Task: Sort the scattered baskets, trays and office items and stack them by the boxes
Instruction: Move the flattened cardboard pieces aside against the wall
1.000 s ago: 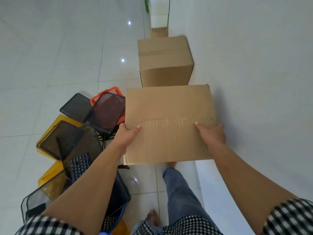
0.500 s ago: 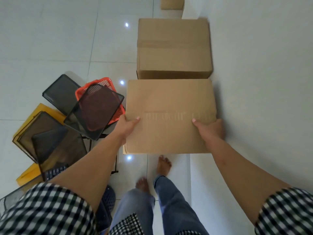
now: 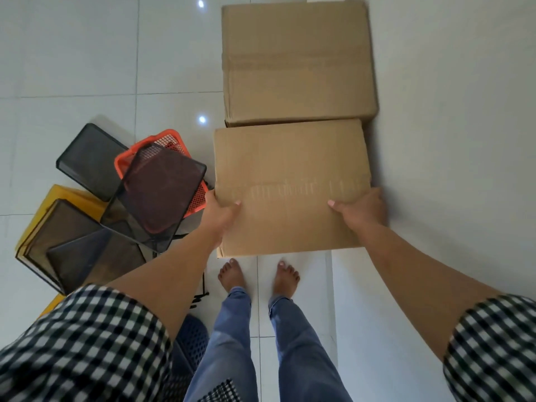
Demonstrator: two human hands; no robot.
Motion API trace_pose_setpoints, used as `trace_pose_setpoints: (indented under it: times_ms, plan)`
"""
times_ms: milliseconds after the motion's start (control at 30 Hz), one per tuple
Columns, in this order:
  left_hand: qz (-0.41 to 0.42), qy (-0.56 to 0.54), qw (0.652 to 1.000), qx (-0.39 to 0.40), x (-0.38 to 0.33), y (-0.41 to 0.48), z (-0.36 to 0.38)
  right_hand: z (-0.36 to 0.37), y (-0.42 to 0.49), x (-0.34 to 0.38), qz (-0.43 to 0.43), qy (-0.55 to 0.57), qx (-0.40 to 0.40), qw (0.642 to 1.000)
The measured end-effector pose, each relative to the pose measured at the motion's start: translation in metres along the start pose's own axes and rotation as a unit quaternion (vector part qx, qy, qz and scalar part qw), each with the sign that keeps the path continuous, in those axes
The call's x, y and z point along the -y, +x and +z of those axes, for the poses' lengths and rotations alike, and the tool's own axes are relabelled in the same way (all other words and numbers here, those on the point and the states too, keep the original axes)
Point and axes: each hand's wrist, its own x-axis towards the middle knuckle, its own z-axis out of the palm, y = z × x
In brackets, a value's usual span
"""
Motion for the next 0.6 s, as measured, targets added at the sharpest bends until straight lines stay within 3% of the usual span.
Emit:
trace_pose_setpoints:
  times_ms: [233,433,600]
  plan:
    - [0.013,0.019,1.000,0.012,-0.010,0.005,0.005,-0.006,-0.001,0.007,0.030,0.004,-0.025,0.999]
    - [-0.015,0.074,0.996,0.038,-0.017,0.006,0.019,-0.006,0.003,0.014,0.027,-0.112,-0.029,0.993]
    - [-0.024,0.156,0.986,0.056,-0.024,0.004,0.012,0.003,-0.019,0.027,-0.026,-0.181,-0.058,0.981]
